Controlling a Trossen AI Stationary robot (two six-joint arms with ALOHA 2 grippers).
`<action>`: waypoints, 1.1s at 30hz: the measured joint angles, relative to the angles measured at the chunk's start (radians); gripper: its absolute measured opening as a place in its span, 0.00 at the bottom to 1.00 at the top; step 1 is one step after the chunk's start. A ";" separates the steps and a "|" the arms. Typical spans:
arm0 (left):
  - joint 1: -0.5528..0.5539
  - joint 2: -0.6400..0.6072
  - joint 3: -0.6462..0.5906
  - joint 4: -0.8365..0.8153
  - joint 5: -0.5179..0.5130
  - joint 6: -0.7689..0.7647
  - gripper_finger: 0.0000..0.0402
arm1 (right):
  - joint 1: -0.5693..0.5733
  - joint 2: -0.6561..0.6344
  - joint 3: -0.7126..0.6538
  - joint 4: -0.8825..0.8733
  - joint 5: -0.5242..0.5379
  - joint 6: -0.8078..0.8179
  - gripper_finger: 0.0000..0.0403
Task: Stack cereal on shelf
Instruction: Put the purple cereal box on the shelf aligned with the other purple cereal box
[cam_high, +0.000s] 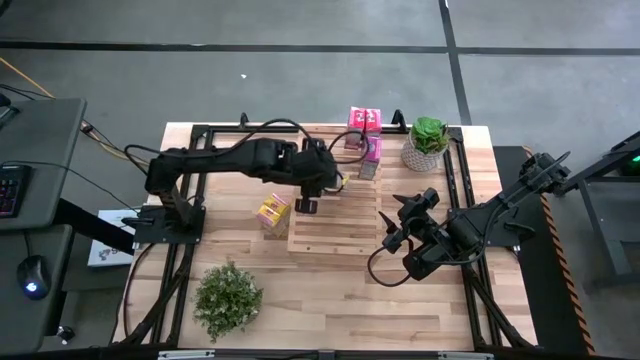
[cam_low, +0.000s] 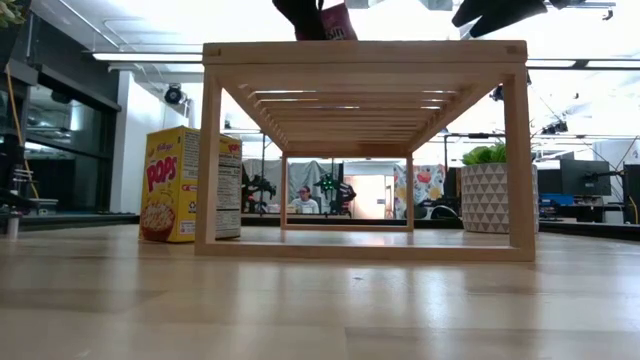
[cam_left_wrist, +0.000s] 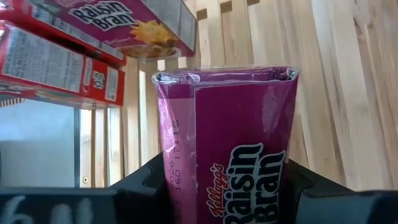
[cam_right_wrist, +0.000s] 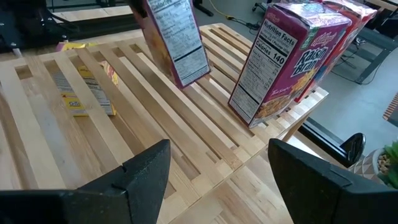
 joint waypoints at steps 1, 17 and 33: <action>0.002 -0.002 0.000 0.003 0.002 0.000 0.38 | 0.000 0.000 0.000 0.000 0.000 0.000 0.66; 0.001 -0.003 0.000 0.003 0.026 0.037 0.46 | 0.000 0.000 0.000 0.015 0.001 0.000 0.66; 0.002 -0.003 0.000 0.006 -0.055 0.083 0.58 | 0.000 0.000 0.000 0.016 0.003 0.000 0.66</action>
